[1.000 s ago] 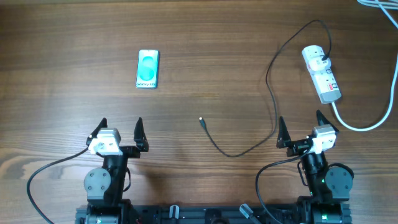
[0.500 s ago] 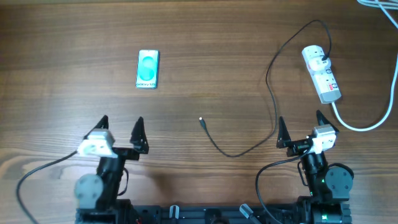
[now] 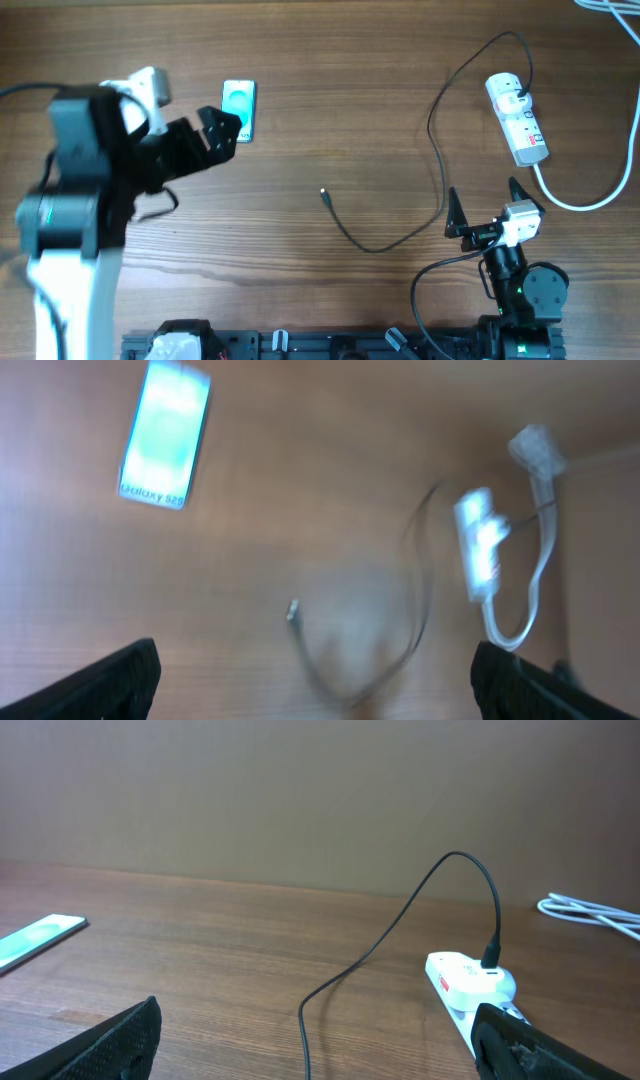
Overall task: Plug charger to phone and switch on socket
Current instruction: 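Move the left gripper over the blue Galaxy phone and descend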
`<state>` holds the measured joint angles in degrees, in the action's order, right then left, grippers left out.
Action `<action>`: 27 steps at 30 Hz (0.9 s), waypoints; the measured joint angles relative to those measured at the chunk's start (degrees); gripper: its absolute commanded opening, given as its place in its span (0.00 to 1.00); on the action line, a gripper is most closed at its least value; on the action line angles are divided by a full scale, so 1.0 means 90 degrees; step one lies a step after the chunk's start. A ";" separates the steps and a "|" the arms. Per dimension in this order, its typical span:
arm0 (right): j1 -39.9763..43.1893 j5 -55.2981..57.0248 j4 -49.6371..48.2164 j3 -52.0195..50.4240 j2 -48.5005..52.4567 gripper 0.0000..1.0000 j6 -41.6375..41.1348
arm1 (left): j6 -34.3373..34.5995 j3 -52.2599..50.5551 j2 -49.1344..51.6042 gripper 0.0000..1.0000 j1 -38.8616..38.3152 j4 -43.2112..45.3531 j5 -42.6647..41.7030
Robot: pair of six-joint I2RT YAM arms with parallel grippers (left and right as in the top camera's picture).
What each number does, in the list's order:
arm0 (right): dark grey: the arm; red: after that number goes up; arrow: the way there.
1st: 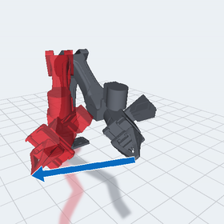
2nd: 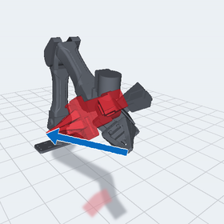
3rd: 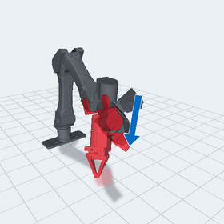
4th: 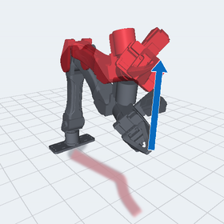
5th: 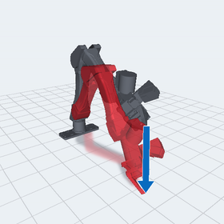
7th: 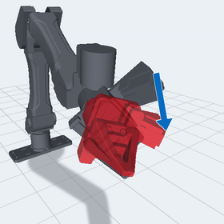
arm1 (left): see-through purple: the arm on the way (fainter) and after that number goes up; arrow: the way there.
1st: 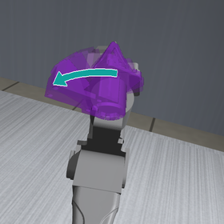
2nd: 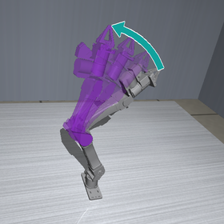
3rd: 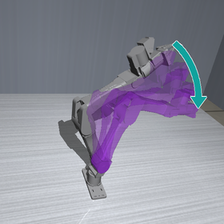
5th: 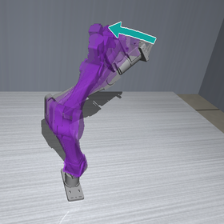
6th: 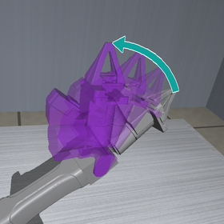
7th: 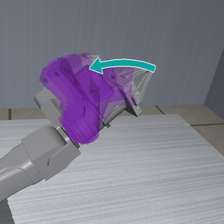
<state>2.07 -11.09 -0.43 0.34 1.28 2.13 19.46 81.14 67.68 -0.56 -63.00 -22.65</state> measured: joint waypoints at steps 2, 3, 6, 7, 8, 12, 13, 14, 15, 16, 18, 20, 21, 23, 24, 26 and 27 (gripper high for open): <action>0.0000 0.0000 0.0002 0.0000 0.0000 1.00 0.0002 | 0.0024 0.0087 0.1202 1.00 0.0000 -0.0525 -0.0092; 0.0000 0.0000 0.0000 0.0000 0.0000 1.00 0.0000 | 0.0032 0.0085 0.1829 1.00 0.0000 -0.0636 -0.0170; 0.0000 0.0000 0.0000 0.0002 0.0000 1.00 0.0000 | 0.0044 0.0087 0.3264 0.42 0.0000 -0.0765 -0.0308; 0.0000 0.0000 0.0000 0.0000 0.0000 0.99 0.0000 | 0.0073 0.0085 0.3577 0.13 0.0000 -0.0765 -0.0316; 0.0000 0.0002 0.0000 0.0000 0.0000 1.00 0.0000 | 0.0066 0.0085 0.3980 0.04 0.0000 -0.0682 -0.0333; 0.0000 0.0000 0.0000 0.0000 0.0000 1.00 0.0000 | 0.0068 0.0085 0.5000 0.04 0.0000 -0.0398 -0.0352; 0.0000 0.0000 0.0000 0.0000 0.0000 1.00 0.0000 | 0.0097 0.0085 0.5102 0.04 -0.0005 -0.0318 -0.0233; 0.0000 0.0000 0.0000 0.0000 0.0000 1.00 0.0000 | 0.0243 0.0085 0.5136 0.04 -0.0027 -0.0231 0.0063; 0.0000 0.0000 0.0000 0.0002 0.0000 1.00 0.0000 | 0.0381 0.0085 0.5136 0.07 -0.0051 -0.0204 0.0328; 0.0000 0.0002 0.0000 0.0002 0.0000 1.00 0.0000 | 0.0614 0.0085 0.5136 0.16 -0.0134 -0.0117 0.0826; 0.0000 0.0002 -0.0002 0.0000 0.0000 1.00 0.0002 | 0.0845 0.0083 0.5136 0.27 -0.0316 0.0129 0.1401; 0.0000 0.0000 0.0000 0.0000 -0.0002 1.00 0.0000 | 0.0911 0.0080 0.5136 0.67 -0.0537 0.0704 0.1841; 0.0000 0.0002 -0.0002 0.0000 0.0000 1.00 0.0000 | 0.0923 0.0068 0.5136 0.94 -0.0617 0.1054 0.2025; 0.0000 0.0002 0.0000 0.0000 0.0000 1.00 0.0000 | 0.0969 0.0061 0.5139 1.00 -0.0685 0.1756 0.2470; 0.0000 0.0002 0.0000 0.0000 0.0000 1.00 0.0002 | 0.0981 0.0063 0.5144 1.00 -0.0687 0.2089 0.2679; 0.0000 0.0002 0.0000 0.0000 0.0000 1.00 0.0000 | 0.0831 0.0063 0.5144 1.00 -0.0682 0.2465 0.2926; 0.0000 0.0002 0.0000 0.0000 0.0000 1.00 0.0000 | 0.0522 0.0063 0.5149 1.00 -0.0682 0.2708 0.3045</action>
<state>2.07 -11.07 -0.43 0.34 1.28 2.13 24.16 81.71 114.02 -6.70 -38.63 4.75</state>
